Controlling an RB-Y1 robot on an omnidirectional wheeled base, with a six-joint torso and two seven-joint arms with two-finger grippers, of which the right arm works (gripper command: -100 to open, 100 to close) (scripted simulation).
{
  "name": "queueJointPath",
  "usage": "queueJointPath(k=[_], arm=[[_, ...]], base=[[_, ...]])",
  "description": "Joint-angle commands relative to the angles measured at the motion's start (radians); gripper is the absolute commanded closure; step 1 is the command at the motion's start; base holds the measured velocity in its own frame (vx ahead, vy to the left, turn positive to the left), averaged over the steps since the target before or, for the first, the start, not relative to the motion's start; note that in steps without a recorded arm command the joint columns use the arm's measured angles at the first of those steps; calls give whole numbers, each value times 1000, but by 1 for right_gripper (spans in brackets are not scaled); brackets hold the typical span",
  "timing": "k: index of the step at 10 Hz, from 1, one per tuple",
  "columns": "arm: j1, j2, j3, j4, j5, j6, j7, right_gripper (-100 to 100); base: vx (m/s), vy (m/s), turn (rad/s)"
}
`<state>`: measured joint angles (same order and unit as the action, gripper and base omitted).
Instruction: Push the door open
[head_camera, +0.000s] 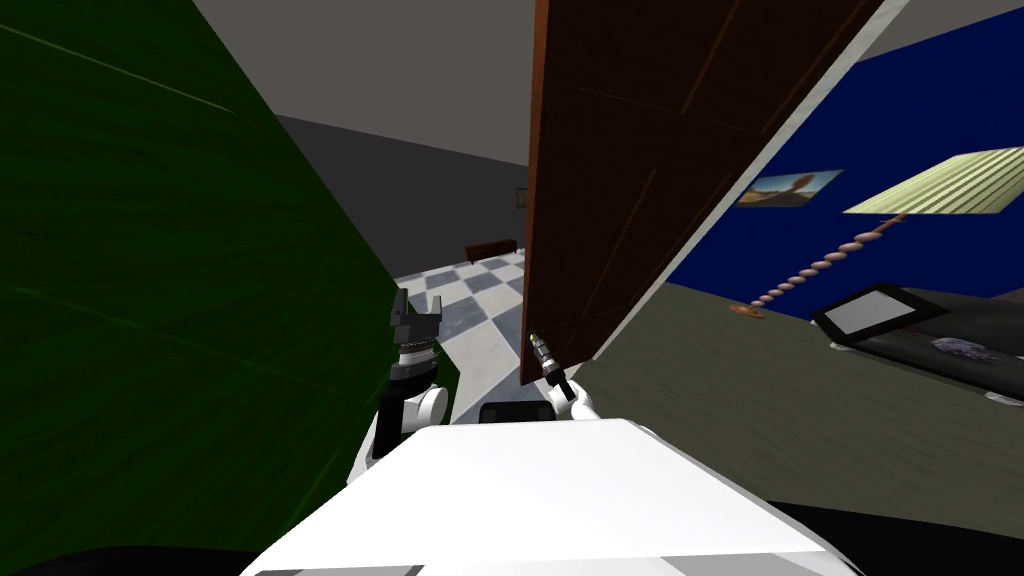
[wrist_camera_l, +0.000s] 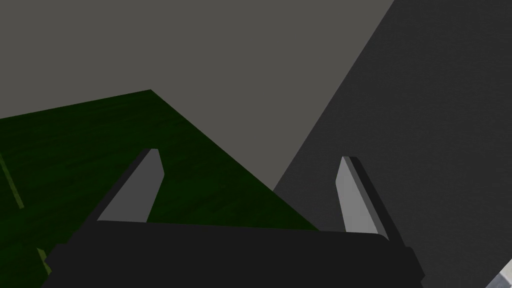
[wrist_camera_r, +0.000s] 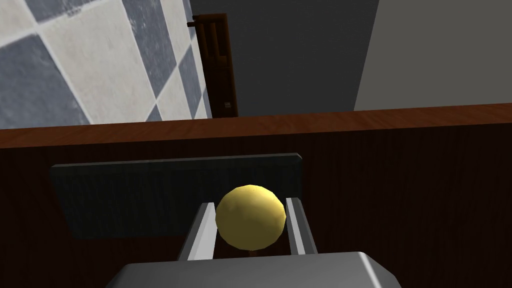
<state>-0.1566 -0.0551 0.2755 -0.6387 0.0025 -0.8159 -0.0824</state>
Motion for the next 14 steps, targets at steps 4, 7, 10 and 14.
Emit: queueJointPath(k=[4, 7, 10, 14], arm=[[1, 0, 0, 0, 0, 0, 0, 100], [-3, -21, -44, 10, -37, 0, 42, 100], [1, -18, -40, 6, -39, 10, 41, -100], [0, -3, -40, -5, -44, 23, 36, -100]], base=[[-9, -4, 0], [184, 22, -7], [-15, -3, -53], [-240, 20, -45]])
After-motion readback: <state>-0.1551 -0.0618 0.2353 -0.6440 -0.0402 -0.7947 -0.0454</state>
